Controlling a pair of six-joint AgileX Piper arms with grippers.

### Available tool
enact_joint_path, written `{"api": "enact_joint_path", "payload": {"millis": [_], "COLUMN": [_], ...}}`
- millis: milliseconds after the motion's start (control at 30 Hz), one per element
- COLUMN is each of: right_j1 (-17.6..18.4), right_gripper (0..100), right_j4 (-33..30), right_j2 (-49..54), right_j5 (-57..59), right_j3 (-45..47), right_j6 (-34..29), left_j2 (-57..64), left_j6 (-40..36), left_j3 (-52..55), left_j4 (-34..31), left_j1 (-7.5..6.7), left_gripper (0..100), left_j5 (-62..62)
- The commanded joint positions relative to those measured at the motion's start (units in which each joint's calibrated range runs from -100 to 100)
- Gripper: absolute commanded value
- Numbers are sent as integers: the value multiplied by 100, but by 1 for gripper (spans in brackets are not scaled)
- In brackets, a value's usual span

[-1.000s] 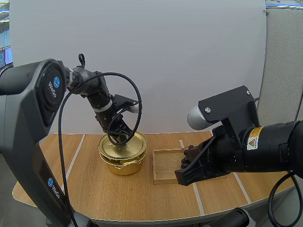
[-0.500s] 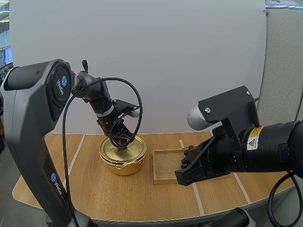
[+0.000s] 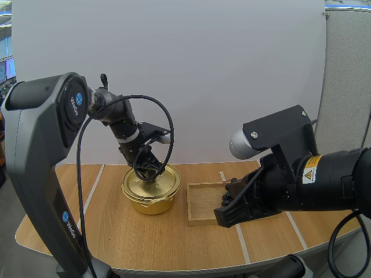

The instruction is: Open the pot, put the pineapple inside, and close it

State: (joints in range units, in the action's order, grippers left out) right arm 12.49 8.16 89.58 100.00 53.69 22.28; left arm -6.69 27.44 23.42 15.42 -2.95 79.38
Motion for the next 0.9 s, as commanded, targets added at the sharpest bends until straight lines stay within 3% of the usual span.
{"api": "enact_joint_path", "payload": {"millis": [0, 533, 633, 667, 700, 767, 867], "right_j1": [-22, -22, -22, -22, -22, -22, -22], "right_gripper": [0, 0, 0, 0, 0, 0, 0], "right_j4": [-40, -40, -40, -40, -40, -40, -40], "right_j2": [50, 50, 50, 50, 50, 50, 50], "right_j5": [0, 0, 0, 0, 0, 0, 0], "right_j3": [21, 21, 21, 21, 21, 21, 21], "right_j6": [7, 7, 7, 7, 7, 7, 7], "left_j2": [-80, -80, -80, -80, -80, -80, -80], "left_j6": [6, 18, 27, 27, 27, 27, 27], "left_j3": [43, 43, 43, 43, 43, 43, 43], "left_j4": [102, 102, 102, 102, 102, 102, 102], "left_j1": [0, 0, 0, 0, 0, 0, 0], "left_gripper": [0, 2, 22, 36, 53, 98, 100], "left_j5": [661, 928, 928, 950, 986, 1066, 1193]}}
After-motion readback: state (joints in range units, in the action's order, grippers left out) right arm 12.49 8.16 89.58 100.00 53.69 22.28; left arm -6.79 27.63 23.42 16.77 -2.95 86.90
